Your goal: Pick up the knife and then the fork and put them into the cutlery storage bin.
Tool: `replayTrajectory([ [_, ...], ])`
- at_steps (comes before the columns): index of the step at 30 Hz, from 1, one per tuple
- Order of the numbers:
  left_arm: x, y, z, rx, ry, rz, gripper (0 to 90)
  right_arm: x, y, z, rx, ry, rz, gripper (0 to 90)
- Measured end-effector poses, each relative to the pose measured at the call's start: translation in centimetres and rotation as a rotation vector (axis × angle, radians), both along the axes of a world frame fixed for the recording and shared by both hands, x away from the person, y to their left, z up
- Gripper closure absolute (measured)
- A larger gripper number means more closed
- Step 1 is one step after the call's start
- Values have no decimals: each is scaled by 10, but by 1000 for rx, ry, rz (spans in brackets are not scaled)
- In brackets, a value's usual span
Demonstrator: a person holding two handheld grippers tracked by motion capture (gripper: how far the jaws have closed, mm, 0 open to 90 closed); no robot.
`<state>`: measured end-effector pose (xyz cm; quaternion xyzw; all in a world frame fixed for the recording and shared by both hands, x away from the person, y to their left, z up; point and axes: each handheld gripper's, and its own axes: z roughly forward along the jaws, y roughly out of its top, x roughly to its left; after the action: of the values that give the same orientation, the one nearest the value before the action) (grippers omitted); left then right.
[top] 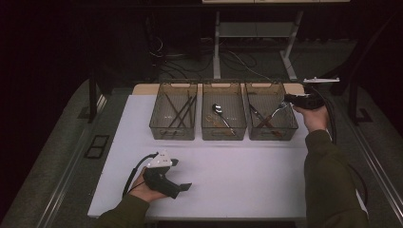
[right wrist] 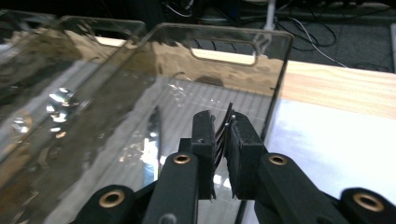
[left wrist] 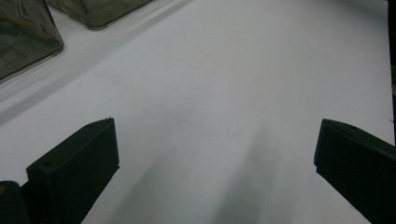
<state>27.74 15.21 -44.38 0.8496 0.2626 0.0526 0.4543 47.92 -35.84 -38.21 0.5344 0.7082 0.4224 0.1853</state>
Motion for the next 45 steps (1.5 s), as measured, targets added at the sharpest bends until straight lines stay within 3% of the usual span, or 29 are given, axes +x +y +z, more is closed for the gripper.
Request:
replayTrajectory([
  [2,0,0,0,2,0,-1,0,4,1,-5,-23,10,-16,797],
  [4,0,1,0,2,0,-1,0,6,2,-10,-69,14,-36,698],
  [5,0,1,0,0,0,0,0,6,2,-9,-70,2,-37,611],
  [9,0,0,0,0,-1,-1,0,2,-2,-1,-70,-32,-74,468],
  [15,0,0,1,-2,-3,1,0,-6,-8,5,-50,-24,-60,413],
  [20,0,0,0,0,-4,4,0,-17,-9,12,-22,-45,-31,379],
  [29,0,0,1,6,-8,11,0,-38,2,21,-42,-92,31,290],
  [45,-1,1,1,15,-13,10,0,-81,15,18,-52,-101,144,167],
])
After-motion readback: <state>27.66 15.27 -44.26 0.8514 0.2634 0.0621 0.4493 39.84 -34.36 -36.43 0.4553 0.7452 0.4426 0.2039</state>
